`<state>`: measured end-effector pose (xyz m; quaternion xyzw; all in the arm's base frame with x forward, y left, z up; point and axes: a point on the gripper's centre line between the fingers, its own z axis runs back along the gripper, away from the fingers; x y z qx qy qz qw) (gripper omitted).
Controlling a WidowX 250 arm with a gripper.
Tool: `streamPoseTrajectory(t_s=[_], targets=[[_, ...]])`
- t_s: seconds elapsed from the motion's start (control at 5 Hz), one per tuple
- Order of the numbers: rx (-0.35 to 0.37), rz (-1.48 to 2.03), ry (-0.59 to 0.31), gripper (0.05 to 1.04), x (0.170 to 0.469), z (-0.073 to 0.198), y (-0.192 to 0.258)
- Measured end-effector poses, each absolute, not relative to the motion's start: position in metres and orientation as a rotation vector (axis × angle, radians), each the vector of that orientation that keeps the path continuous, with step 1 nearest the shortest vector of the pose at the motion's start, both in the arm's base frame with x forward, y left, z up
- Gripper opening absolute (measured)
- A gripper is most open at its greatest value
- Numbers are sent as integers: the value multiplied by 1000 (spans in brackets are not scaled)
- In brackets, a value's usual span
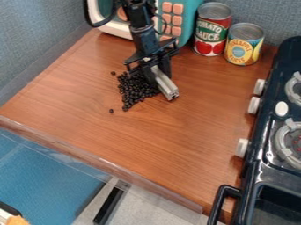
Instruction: Sweep into pile
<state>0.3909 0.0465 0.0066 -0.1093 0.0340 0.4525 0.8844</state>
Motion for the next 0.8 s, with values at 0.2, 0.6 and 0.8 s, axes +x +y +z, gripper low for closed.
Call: streamPoseTrajectory(t_s=[0.2, 0.6, 0.8], targets=[[-233, 959, 74, 387, 383, 6, 55], [-241, 988, 83, 387, 365, 6, 64], [-239, 996, 86, 387, 354, 6, 70]])
